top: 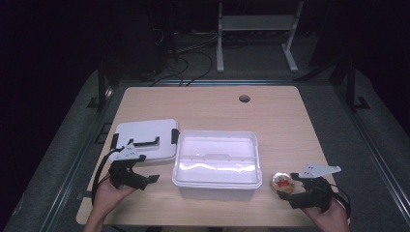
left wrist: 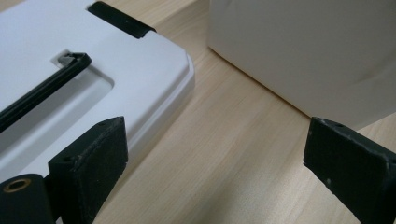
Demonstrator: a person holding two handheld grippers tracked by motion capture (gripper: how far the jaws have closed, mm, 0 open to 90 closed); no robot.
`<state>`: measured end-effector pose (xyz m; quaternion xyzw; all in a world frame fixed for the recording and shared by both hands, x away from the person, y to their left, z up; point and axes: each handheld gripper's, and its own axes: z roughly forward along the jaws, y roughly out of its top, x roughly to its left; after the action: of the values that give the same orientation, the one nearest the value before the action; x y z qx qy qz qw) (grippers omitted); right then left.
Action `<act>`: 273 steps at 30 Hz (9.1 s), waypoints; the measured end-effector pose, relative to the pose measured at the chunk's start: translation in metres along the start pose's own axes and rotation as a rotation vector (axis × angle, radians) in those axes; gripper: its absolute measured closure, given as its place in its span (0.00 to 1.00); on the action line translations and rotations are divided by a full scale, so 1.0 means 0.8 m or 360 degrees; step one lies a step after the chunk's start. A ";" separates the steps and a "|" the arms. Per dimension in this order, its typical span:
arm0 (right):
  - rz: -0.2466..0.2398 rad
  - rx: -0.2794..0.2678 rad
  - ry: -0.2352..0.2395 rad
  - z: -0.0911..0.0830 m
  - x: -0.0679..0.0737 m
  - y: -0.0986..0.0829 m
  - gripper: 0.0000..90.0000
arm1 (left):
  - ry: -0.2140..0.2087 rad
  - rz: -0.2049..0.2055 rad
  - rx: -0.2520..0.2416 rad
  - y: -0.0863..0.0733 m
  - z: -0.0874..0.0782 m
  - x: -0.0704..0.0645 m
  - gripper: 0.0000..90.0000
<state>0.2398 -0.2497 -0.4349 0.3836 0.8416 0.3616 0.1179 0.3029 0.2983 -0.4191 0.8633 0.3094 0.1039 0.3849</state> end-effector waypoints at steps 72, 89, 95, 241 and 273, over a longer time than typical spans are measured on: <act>0.0000 0.0000 -0.0042 -0.013 -0.004 0.000 0.19 | -0.0604 0.1000 0.0990 0.290 0.130 -0.132 0.99; 0.0011 -0.0001 -0.0035 -0.013 -0.008 -0.003 0.19 | -0.0583 0.0957 0.0864 0.303 0.101 -0.129 1.00; 0.0021 0.0001 -0.0042 -0.013 -0.008 -0.004 0.19 | -0.0496 0.0904 0.0647 0.303 0.018 -0.098 1.00; -0.1205 0.0939 0.0239 0.017 0.065 0.272 0.22 | -0.0291 0.0343 0.0362 0.008 -0.028 0.008 0.23; -0.1179 0.1010 0.0295 0.125 0.095 0.273 0.22 | -0.0282 0.0308 0.0361 0.002 -0.026 0.012 0.22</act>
<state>0.3584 -0.0456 -0.3473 0.0419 0.9968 0.0538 0.0407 0.3027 0.3160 -0.4038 0.9327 0.1996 0.0284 0.2990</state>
